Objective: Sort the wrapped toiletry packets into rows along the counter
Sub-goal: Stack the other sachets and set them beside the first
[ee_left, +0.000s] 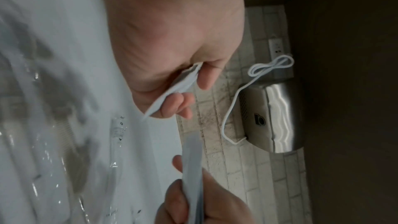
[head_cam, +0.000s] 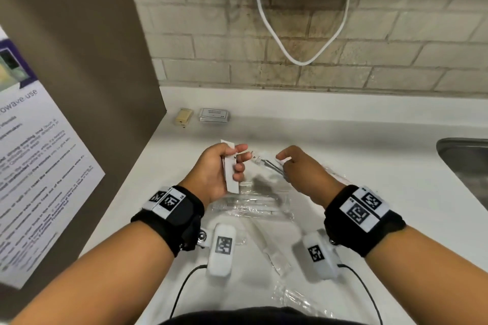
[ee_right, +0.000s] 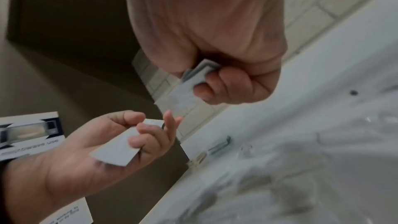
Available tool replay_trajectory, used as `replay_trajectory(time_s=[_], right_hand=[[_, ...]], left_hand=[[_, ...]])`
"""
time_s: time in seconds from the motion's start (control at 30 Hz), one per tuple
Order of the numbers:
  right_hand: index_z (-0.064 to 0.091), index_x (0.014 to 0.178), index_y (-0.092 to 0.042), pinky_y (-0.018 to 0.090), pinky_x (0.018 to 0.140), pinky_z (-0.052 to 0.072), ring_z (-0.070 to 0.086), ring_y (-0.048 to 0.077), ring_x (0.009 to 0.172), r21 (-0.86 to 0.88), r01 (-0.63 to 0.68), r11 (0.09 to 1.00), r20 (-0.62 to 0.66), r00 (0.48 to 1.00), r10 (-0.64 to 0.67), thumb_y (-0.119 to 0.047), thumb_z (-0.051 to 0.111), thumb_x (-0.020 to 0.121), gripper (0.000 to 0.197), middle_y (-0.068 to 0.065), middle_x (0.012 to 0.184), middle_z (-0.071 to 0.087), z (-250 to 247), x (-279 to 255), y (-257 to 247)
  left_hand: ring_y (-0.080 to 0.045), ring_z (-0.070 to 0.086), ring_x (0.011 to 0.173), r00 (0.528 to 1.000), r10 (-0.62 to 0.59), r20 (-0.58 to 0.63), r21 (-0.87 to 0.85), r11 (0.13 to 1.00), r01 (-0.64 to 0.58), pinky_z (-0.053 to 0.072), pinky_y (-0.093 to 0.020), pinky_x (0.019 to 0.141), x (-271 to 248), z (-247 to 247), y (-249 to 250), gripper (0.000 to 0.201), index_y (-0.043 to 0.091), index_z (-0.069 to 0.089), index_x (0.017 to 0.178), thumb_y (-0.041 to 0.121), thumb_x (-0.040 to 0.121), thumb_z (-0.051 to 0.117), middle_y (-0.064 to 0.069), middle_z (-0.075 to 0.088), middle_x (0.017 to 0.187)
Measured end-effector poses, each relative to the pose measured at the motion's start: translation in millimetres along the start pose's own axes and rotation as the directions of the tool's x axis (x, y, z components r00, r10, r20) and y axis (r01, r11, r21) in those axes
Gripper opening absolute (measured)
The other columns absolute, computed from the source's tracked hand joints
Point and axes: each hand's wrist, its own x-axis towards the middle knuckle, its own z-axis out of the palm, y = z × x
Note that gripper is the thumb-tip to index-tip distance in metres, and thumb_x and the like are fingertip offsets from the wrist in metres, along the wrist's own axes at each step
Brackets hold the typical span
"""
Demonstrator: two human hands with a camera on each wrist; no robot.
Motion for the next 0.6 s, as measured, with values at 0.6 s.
replay_trajectory(time_s=[0.6], right_hand=[[0.054, 0.079, -0.017, 0.026, 0.051, 0.037, 0.045, 0.015, 0.054, 0.122, 0.036, 0.992, 0.061, 0.997, -0.044, -0.021, 0.056, 0.094, 0.016, -0.001, 0.065, 0.052, 25.1, -0.3, -0.1]], left_hand=[[-0.018, 0.070, 0.065, 0.996, 0.073, -0.056, 0.174, 0.983, -0.062, 0.057, -0.028, 0.057, -3.4, 13.0, -21.7, 0.034, 0.013, 0.066, 0.097, 0.040, 0.098, 0.044, -0.006, 0.073, 0.080]])
